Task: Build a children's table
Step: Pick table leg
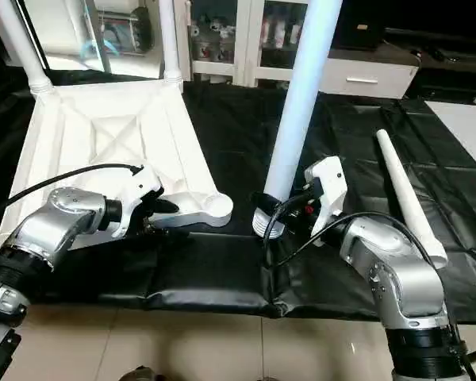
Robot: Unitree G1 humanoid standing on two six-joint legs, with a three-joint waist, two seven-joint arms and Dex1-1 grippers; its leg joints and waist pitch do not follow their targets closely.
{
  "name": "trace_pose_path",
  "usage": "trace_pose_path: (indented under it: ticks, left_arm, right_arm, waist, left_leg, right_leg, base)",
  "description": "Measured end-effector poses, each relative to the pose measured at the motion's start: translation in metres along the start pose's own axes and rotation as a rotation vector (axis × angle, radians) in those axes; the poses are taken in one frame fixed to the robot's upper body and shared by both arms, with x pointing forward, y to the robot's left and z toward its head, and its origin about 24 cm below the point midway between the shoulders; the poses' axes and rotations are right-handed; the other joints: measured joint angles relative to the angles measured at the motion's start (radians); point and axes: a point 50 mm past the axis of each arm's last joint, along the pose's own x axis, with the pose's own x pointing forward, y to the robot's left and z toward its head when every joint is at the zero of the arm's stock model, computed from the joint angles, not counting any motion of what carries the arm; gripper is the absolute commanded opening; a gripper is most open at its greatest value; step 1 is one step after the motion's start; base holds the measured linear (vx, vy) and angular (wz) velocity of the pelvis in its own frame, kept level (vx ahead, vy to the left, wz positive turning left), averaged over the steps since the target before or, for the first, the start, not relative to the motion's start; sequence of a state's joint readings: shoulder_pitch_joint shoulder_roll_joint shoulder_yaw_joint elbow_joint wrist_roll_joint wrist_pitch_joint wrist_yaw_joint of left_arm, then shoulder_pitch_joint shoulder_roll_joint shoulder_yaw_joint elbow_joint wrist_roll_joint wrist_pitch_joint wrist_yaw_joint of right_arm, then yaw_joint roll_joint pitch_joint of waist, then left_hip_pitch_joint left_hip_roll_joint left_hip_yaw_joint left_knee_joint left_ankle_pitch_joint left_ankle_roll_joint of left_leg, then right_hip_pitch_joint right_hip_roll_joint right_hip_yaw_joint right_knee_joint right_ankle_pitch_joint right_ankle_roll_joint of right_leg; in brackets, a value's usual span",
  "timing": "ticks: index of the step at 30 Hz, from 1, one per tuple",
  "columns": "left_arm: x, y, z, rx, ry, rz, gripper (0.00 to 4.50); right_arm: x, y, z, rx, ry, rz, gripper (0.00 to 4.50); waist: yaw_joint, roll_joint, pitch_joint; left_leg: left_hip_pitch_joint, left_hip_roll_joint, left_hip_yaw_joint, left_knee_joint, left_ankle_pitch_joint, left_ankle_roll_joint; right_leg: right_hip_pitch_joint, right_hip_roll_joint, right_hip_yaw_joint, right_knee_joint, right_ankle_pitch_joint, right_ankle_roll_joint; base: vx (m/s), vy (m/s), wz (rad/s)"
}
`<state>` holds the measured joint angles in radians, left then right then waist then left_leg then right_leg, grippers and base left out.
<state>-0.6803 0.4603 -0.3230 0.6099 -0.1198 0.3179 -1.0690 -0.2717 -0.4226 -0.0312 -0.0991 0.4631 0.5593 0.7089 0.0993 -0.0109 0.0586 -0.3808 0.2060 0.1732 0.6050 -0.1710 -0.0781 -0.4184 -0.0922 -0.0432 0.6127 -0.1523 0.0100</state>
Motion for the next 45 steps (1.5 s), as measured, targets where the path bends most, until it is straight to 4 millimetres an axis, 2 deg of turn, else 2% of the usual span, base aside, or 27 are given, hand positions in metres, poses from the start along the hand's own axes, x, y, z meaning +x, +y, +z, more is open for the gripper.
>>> trace_pose_path:
  ticks: [2, 5, 13, 16, 18, 22, 25, 28, 29, 33, 36, 38, 40, 42, 45]
  left_arm:
    - [0.0, 0.001, 0.0, -0.009, 0.005, -0.007, 3.3]
    - [-0.001, 0.003, 0.0, -0.015, 0.006, -0.006, 3.17]
    - [-0.001, 0.005, -0.002, -0.023, 0.004, -0.006, 2.45]
    - [-0.001, 0.008, -0.003, -0.018, 0.023, -0.006, 2.37]
    - [-0.001, 0.01, -0.003, -0.015, 0.027, -0.005, 2.01]
    - [0.0, 0.011, -0.003, -0.02, 0.027, -0.008, 1.92]
    - [0.0, 0.011, -0.004, -0.023, 0.034, -0.02, 1.54]
    - [0.001, 0.01, -0.005, -0.014, 0.04, -0.028, 1.43]
    - [0.001, 0.011, -0.005, -0.014, 0.039, -0.03, 1.19]
    - [0.001, 0.011, -0.006, -0.01, 0.038, -0.041, 1.03]
    - [0.005, 0.006, -0.004, 0.002, 0.029, -0.074, 0.68]
    - [0.009, -0.003, -0.002, 0.028, 0.026, -0.112, 0.61]
    - [0.019, -0.017, 0.005, 0.065, 0.01, -0.191, 0.29]
    - [0.029, -0.027, 0.009, 0.076, -0.009, -0.227, 0.23]
    - [0.034, -0.035, 0.011, 0.107, -0.017, -0.224, 0.05]
  right_arm:
    - [0.0, 0.0, 0.0, -0.002, 0.002, 0.004, 1.91]
    - [-0.002, -0.001, 0.0, -0.006, 0.006, 0.006, 1.91]
    - [-0.003, 0.001, 0.002, -0.014, 0.007, 0.015, 1.91]
    - [-0.005, -0.001, 0.003, -0.023, 0.015, 0.017, 1.91]
    - [-0.005, -0.001, 0.004, -0.029, 0.018, 0.019, 1.91]
    - [-0.006, -0.002, 0.006, -0.038, 0.018, 0.022, 1.91]
    - [-0.006, -0.002, 0.007, -0.04, 0.018, 0.029, 1.91]
    - [-0.007, -0.003, 0.007, -0.046, 0.023, 0.027, 1.91]
    - [-0.007, -0.003, 0.008, -0.047, 0.023, 0.027, 1.91]
    - [-0.004, -0.005, 0.012, -0.023, 0.002, 0.024, 1.91]
    - [0.002, -0.012, 0.02, 0.009, -0.042, -0.005, 1.91]
    - [0.009, -0.015, 0.024, 0.035, -0.065, -0.019, 1.91]
    - [0.016, -0.017, 0.025, 0.057, -0.074, -0.018, 1.91]
    - [0.023, -0.013, 0.024, 0.079, -0.085, 0.009, 1.91]
    - [0.03, -0.006, 0.018, 0.114, -0.062, 0.048, 1.91]
  waist:
    - [0.0, 0.005, 0.0]
    - [0.0, 0.009, -0.001]
    - [-0.004, 0.01, -0.001]
    - [-0.004, 0.01, -0.001]
    - [-0.006, 0.01, -0.001]
    - [-0.008, 0.01, -0.001]
    - [-0.009, 0.01, -0.001]
    - [-0.009, 0.01, -0.001]
    - [-0.009, 0.01, -0.001]
    - [-0.01, 0.01, -0.001]
    - [-0.008, 0.01, -0.001]
    - [-0.011, 0.01, -0.001]
    - [-0.004, 0.01, -0.001]
    - [0.0, 0.01, -0.001]
    - [0.003, 0.001, 0.0]
  left_leg:
    - [0.0, 0.0, 0.0, 0.0, 0.0, 0.0]
    - [0.0, 0.0, 0.0, -0.001, 0.0, 0.0]
    - [0.0, 0.0, 0.0, 0.0, 0.0, 0.0]
    - [0.0, 0.0, 0.0, 0.0, 0.0, 0.0]
    - [0.0, 0.0, 0.0, 0.0, 0.0, 0.0]
    - [0.0, 0.0, 0.0, -0.001, 0.0, 0.0]
    - [0.0, 0.0, 0.0, -0.001, 0.0, 0.0]
    - [0.0, 0.0, 0.0, 0.0, 0.0, 0.0]
    - [0.0, 0.0, 0.0, -0.001, 0.0, 0.0]
    - [0.0, 0.0, 0.0, 0.0, 0.0, 0.0]
    - [-0.001, 0.0, 0.001, 0.0, 0.0, 0.0]
    - [-0.001, 0.0, 0.001, -0.001, 0.0, 0.0]
    - [-0.003, 0.0, 0.003, -0.001, 0.0, 0.0]
    - [-0.003, 0.0, 0.004, -0.002, -0.001, 0.001]
    - [-0.002, 0.001, 0.006, -0.003, 0.0, 0.001]
  right_leg:
    - [0.0, 0.0, 0.0, 0.0, 0.0, 0.0]
    - [0.0, 0.0, 0.0, 0.0, 0.0, 0.0]
    - [0.0, 0.0, 0.0, -0.001, 0.0, 0.0]
    - [0.0, 0.0, 0.0, -0.001, 0.0, 0.0]
    - [0.0, 0.0, 0.0, -0.001, 0.0, 0.0]
    - [0.0, 0.0, 0.0, -0.001, 0.0, 0.0]
    - [0.0, 0.0, 0.0, -0.002, 0.0, 0.0]
    - [0.0, 0.0, 0.0, -0.002, 0.0, 0.0]
    - [0.0, 0.0, 0.0, -0.002, 0.0, 0.0]
    - [0.0, 0.0, 0.0, -0.002, 0.0, 0.0]
    - [0.0, 0.0, 0.0, -0.002, 0.0, 0.0]
    - [-0.001, 0.0, 0.0, -0.002, 0.0, 0.0]
    - [-0.001, -0.001, 0.0, -0.003, -0.002, -0.001]
    - [-0.001, -0.001, 0.0, -0.003, -0.003, -0.001]
    - [-0.001, -0.001, -0.001, -0.001, -0.003, 0.0]
  base:
    - [0.0, 0.0, 0.0]
    - [0.0, 0.0, 0.0]
    - [0.0, 0.0, 0.0]
    - [0.0, 0.0, 0.0]
    - [0.0, 0.0, 0.0]
    - [0.0, 0.0, 0.0]
    - [0.0, 0.0, 0.0]
    - [0.0, 0.0, 0.0]
    - [0.0, 0.0, 0.0]
    - [0.0, 0.0, 0.0]
    - [0.0, 0.0, 0.0]
    - [0.0, 0.0, 0.0]
    - [0.0, 0.0, 0.0]
    - [0.0, 0.0, 0.0]
    - [0.0, 0.0, 0.0]
